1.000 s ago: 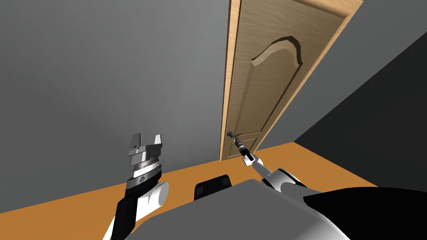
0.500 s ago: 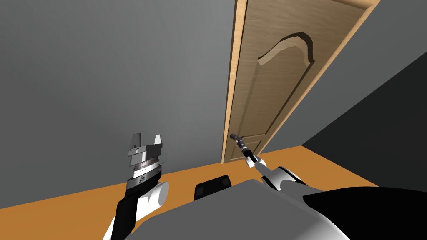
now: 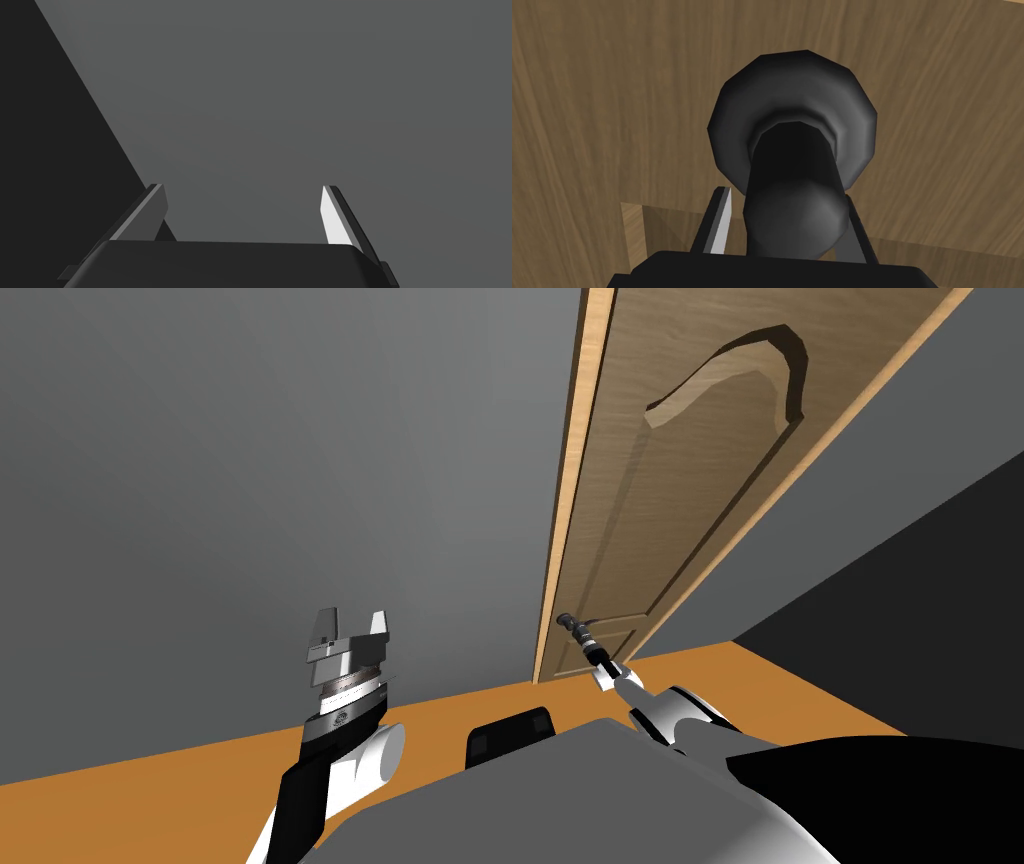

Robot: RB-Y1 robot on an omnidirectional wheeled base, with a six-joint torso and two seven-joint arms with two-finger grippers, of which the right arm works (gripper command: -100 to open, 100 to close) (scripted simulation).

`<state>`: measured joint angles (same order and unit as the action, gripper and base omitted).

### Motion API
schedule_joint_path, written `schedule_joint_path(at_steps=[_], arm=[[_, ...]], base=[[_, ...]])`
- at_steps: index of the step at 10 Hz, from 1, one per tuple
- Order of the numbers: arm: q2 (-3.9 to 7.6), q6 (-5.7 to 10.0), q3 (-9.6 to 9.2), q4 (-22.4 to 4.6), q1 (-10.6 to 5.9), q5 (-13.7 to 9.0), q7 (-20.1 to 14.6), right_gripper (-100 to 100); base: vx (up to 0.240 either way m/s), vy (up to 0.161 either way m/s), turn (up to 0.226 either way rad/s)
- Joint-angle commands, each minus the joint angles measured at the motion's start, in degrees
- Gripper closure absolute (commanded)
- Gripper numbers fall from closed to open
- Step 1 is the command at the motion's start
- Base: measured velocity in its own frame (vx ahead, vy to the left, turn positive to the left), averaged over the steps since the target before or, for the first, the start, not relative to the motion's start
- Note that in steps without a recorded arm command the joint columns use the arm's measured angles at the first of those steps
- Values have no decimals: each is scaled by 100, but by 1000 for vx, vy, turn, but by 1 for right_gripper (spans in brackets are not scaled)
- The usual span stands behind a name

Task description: Pull the door open

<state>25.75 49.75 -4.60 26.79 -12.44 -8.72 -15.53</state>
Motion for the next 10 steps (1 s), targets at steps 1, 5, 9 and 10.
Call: schedule_joint_path(at_steps=[1, 5, 9, 10], arm=[[-1, 10, 0, -7, -2, 0, 0, 100], [-1, 10, 0, -7, -2, 0, 0, 100], [132, 207, -303, 85, 98, 156, -266, 100], [174, 264, -389, 112, 127, 202, -341, 100]], base=[[-6, 0, 1], [-4, -1, 3], [-172, -49, 51], [-221, -71, 54]])
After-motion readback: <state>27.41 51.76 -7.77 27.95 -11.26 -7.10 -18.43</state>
